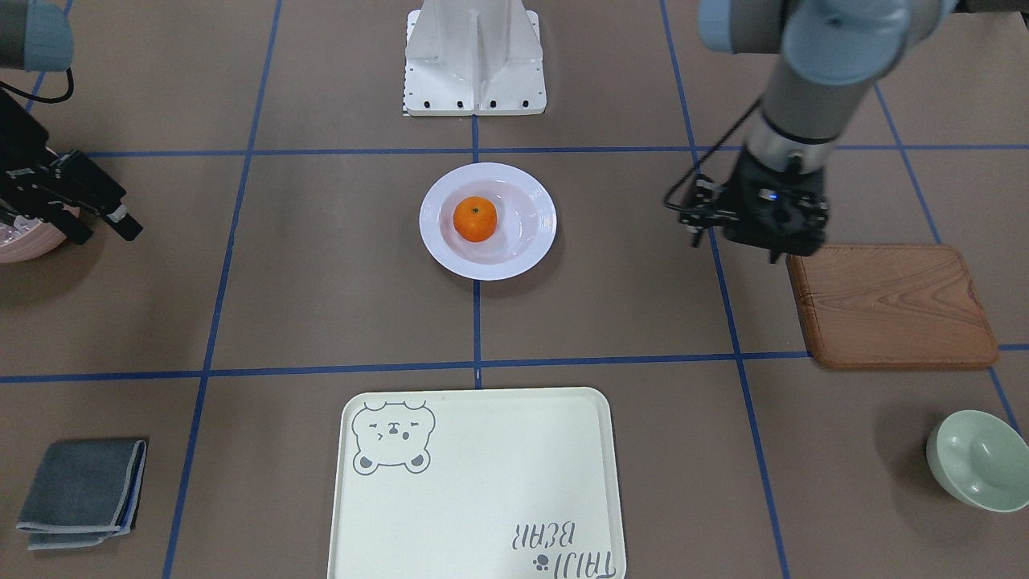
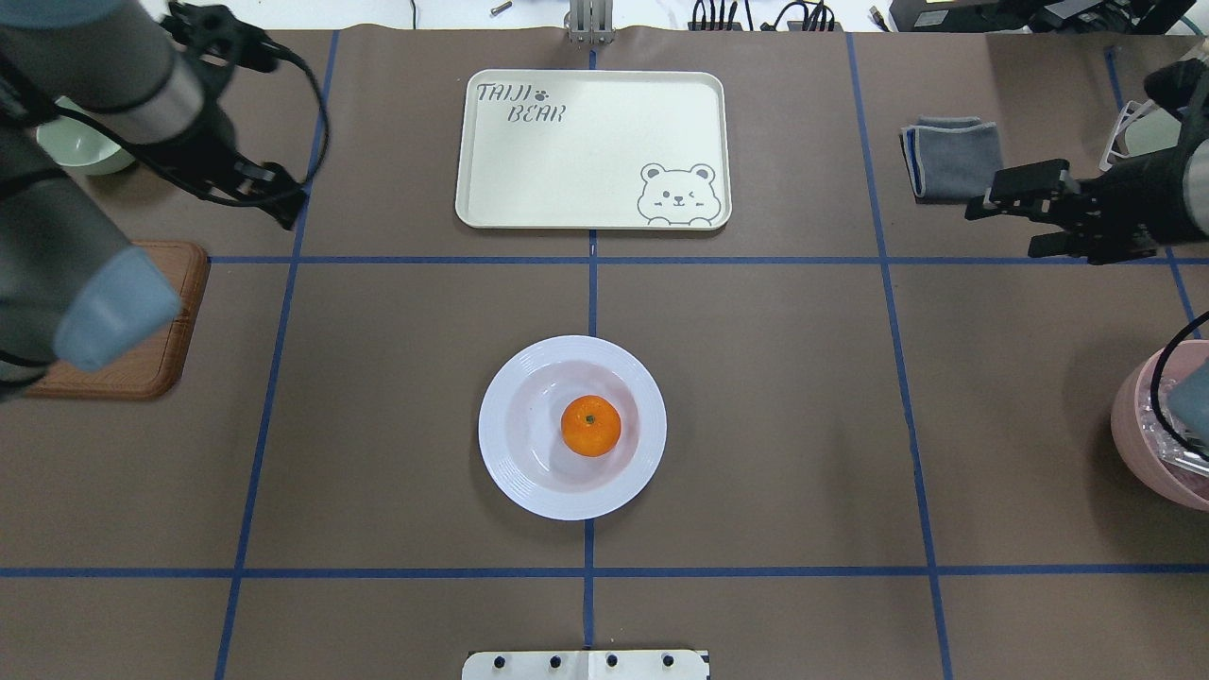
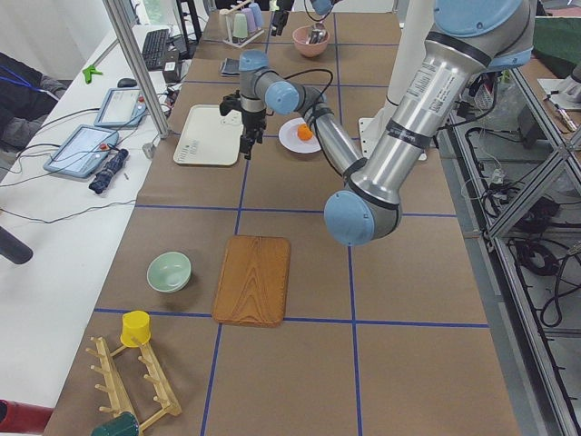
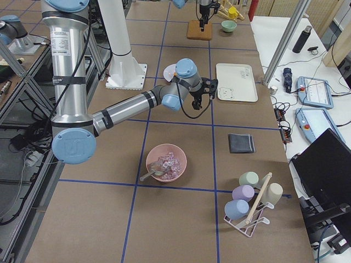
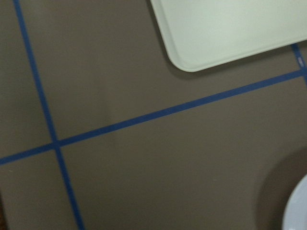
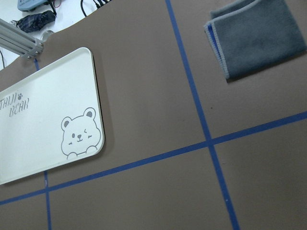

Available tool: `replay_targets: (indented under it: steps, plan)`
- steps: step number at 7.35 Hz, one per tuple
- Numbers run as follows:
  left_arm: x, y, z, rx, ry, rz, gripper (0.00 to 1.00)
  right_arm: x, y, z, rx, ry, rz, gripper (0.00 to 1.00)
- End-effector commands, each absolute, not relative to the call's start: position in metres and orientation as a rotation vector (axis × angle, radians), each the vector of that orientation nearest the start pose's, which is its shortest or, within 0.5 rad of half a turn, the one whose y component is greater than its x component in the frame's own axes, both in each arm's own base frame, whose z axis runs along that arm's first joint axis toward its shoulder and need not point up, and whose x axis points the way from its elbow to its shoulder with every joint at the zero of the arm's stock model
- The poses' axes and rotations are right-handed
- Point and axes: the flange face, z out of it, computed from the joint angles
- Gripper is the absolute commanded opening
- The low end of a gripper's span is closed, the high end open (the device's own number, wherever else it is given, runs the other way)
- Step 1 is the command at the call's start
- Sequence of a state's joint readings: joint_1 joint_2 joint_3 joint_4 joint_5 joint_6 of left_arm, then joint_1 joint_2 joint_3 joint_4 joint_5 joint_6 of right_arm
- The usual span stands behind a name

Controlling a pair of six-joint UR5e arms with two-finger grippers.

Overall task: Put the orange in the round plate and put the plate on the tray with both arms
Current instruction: 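Withdraw the left arm while the right arm reaches toward the plate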

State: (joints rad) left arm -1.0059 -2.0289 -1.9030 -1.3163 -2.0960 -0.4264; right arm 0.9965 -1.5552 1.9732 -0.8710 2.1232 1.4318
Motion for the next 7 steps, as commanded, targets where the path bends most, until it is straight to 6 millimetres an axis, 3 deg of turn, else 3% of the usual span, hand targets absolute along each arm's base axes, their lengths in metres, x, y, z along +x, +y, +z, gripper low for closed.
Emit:
replay_targets:
  steps: [1, 2, 4, 5, 6, 7]
  plan:
    - [0.143, -0.547, 0.393, 0.130, 0.681, 0.252, 0.99, -0.267, -0.410, 0.340, 0.166, -1.294, 0.631, 1.00]
    - [0.119, -0.560, 0.436, 0.041, 0.702, 0.180, 0.99, -0.307, -0.387, 0.328, 0.186, -1.316, 0.698, 1.00]
    - [0.016, -0.566, 0.528, 0.082, 0.688, 0.209, 0.99, -0.375, -0.335, 0.315, 0.210, -1.348, 0.762, 1.00]
    - [-0.032, -0.567, 0.570, 0.083, 0.682, 0.256, 0.99, -0.406, -0.293, 0.308, 0.250, -1.368, 0.770, 1.00]
    - [-0.068, -0.563, 0.605, 0.067, 0.718, 0.241, 0.99, -0.439, -0.251, 0.300, 0.219, -1.408, 0.831, 0.98]
    - [-0.086, -0.559, 0.618, 0.066, 0.731, 0.247, 0.99, -0.467, -0.219, 0.297, 0.226, -1.421, 0.842, 0.97]
